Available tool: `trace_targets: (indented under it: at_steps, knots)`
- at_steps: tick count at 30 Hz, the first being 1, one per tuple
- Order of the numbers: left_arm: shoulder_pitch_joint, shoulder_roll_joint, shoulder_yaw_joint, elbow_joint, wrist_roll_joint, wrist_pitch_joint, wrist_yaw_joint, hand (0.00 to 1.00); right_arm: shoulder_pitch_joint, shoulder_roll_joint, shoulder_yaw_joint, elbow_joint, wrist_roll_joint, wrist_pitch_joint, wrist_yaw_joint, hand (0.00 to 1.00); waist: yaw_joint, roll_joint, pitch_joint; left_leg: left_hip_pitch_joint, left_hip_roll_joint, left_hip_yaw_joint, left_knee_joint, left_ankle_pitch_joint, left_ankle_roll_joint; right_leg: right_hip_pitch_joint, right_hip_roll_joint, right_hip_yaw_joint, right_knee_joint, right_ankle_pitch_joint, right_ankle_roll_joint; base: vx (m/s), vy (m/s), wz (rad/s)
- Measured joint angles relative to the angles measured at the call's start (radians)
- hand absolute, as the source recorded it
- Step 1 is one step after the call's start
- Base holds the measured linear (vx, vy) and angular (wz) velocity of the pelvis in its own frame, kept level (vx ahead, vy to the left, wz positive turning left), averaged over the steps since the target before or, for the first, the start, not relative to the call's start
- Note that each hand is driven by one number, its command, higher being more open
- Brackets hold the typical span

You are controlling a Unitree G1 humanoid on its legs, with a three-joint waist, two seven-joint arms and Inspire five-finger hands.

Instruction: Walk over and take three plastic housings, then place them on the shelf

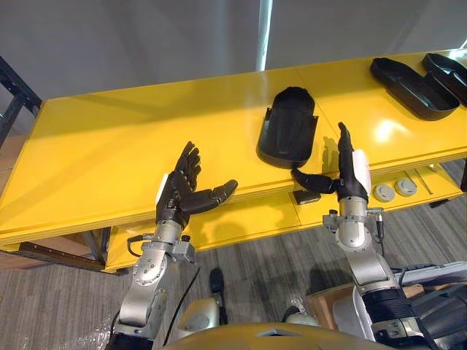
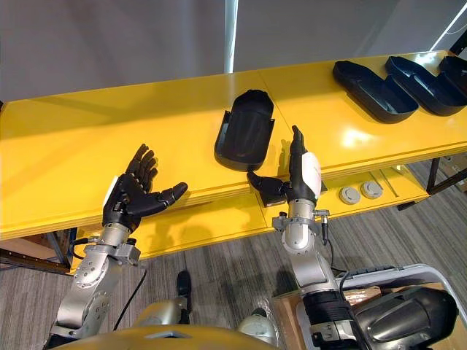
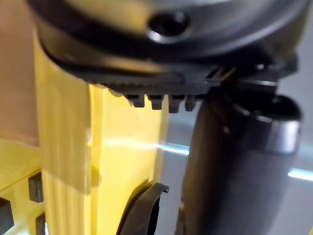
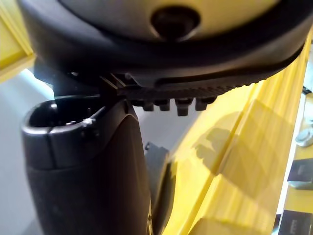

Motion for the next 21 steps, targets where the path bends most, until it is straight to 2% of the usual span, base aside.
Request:
trace_targets:
  at_steps: [4,7,10,12,14,16,20,21]
  knots:
    - [0.000,0.000,-0.008,0.000,0.000,0.000,-0.016,1.00,-0.015,0.000,0.000,0.013,0.006,-0.001,0.001,1.00,0.000,-0.001,0.001,0.002,0.000,0.000,0.000,0.000,0.000,0.003,0.000,0.000,-0.001,0.000,0.000,0.00,0.000,0.00]
    - [0.000,0.000,-0.007,0.000,-0.005,0.000,-0.029,1.00,-0.013,0.000,-0.002,0.013,0.050,-0.031,0.002,1.00,-0.001,-0.001,0.001,0.004,0.000,0.000,0.000,0.000,0.000,0.006,0.001,0.000,-0.002,0.000,0.000,0.00,0.000,0.00]
    - [0.000,0.000,-0.007,-0.001,-0.022,-0.005,-0.038,1.00,-0.006,0.000,-0.037,-0.029,0.145,-0.082,0.017,1.00,-0.001,0.000,0.002,0.005,0.000,0.003,0.000,0.000,0.000,0.007,0.001,0.000,-0.003,0.001,0.000,0.00,0.000,0.00]
    - [-0.002,0.004,-0.005,-0.002,-0.022,-0.016,-0.038,1.00,-0.005,-0.001,-0.076,-0.082,0.190,-0.132,0.024,1.00,-0.003,0.000,0.002,0.007,0.000,0.006,0.000,-0.001,0.001,0.008,0.000,0.001,-0.002,0.002,0.000,0.00,0.000,0.00]
    - [-0.021,0.025,-0.002,-0.006,-0.021,-0.019,-0.038,1.00,-0.020,-0.016,-0.131,-0.144,0.261,-0.211,0.048,1.00,-0.006,0.000,0.002,0.013,0.001,0.010,0.000,-0.001,0.001,0.012,0.000,0.003,-0.002,0.002,0.000,0.00,-0.007,-0.02]
    - [-0.044,0.042,0.003,-0.006,-0.021,-0.020,-0.037,1.00,-0.048,-0.047,-0.159,-0.156,0.338,-0.253,0.071,1.00,-0.006,0.000,0.002,0.021,0.001,0.013,0.000,-0.003,0.001,0.017,0.000,0.008,-0.001,0.002,0.000,-0.01,-0.009,-0.07]
    - [-0.103,0.059,0.005,-0.014,-0.019,-0.020,-0.033,1.00,-0.100,-0.081,-0.194,-0.138,0.458,-0.270,0.129,1.00,-0.007,0.002,0.001,0.034,0.002,0.017,0.000,-0.004,0.001,0.027,0.000,0.012,-0.002,0.000,0.003,-0.03,-0.008,-0.05]
    - [-0.126,0.062,0.004,-0.021,-0.019,-0.020,-0.035,1.00,-0.124,-0.089,-0.197,-0.093,0.554,-0.266,0.187,1.00,-0.009,0.002,0.001,0.036,0.002,0.018,0.000,-0.004,0.001,0.027,0.000,0.015,-0.002,0.000,0.003,-0.04,-0.006,-0.05]
